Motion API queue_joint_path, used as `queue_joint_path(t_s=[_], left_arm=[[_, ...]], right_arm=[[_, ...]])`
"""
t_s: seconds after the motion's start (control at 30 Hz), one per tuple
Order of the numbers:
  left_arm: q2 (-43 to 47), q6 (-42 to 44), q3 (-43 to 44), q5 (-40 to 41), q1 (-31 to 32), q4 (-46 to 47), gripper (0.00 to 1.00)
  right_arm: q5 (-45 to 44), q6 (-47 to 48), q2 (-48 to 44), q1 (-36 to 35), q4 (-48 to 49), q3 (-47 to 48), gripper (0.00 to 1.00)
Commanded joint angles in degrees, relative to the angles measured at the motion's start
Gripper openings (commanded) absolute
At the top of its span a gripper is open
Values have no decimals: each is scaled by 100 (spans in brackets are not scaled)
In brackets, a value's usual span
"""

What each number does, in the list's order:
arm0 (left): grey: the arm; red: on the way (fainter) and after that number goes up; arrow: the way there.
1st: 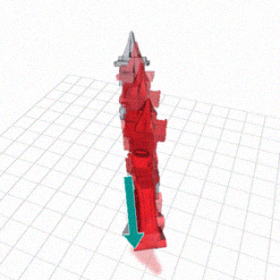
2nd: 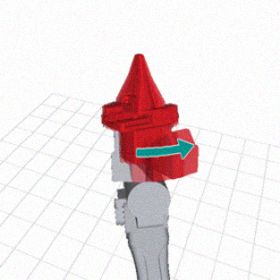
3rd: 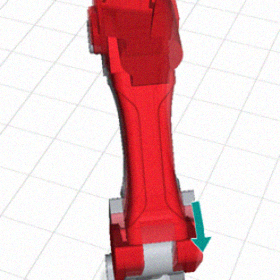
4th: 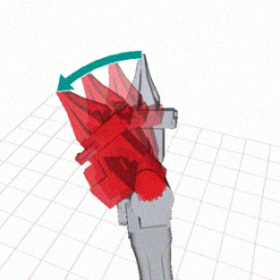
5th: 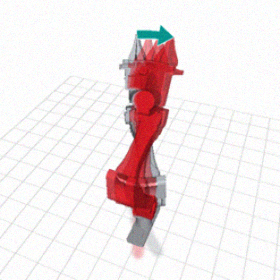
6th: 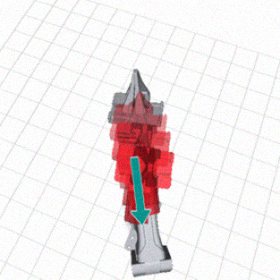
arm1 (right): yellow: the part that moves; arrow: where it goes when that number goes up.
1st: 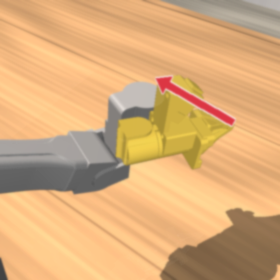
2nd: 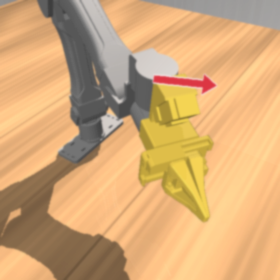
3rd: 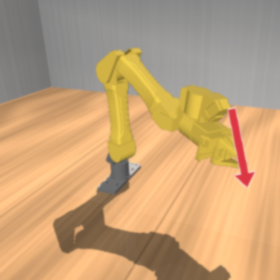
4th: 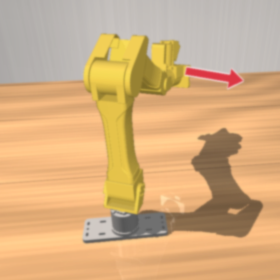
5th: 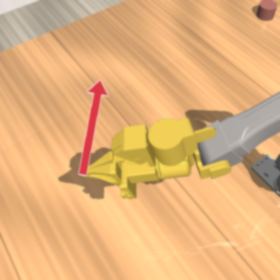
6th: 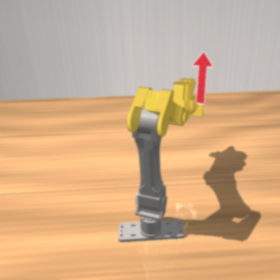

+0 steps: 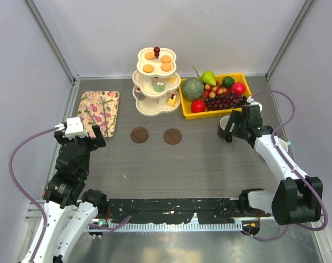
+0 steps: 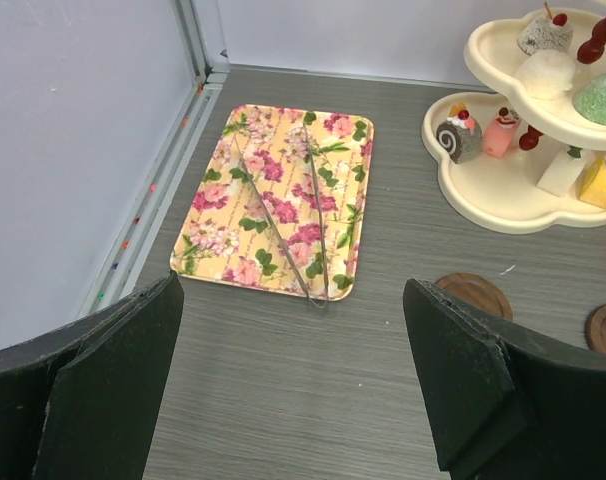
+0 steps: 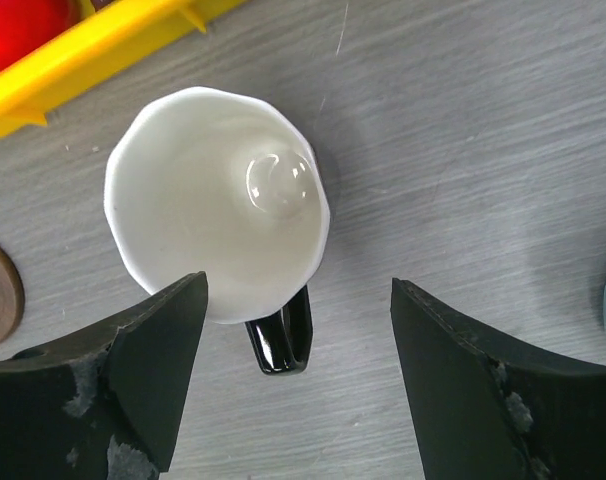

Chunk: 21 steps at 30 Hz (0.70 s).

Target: Serve the afternoon tea

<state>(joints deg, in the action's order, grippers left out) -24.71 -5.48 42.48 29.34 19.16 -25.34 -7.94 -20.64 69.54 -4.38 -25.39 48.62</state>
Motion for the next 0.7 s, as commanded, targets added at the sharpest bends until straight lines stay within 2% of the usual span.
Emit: queue_joint_path(t_s=[0.0, 0.43, 0.67], left_arm=[[19, 29, -12, 80, 44, 355, 99], [-8, 38, -29, 80, 53, 390, 99], [19, 38, -38, 80, 62, 390, 99]], right_arm=[[249, -1, -484, -10, 245, -221, 79], [549, 113, -802, -1, 526, -432, 77], [707, 140, -293, -10, 456, -327, 75]])
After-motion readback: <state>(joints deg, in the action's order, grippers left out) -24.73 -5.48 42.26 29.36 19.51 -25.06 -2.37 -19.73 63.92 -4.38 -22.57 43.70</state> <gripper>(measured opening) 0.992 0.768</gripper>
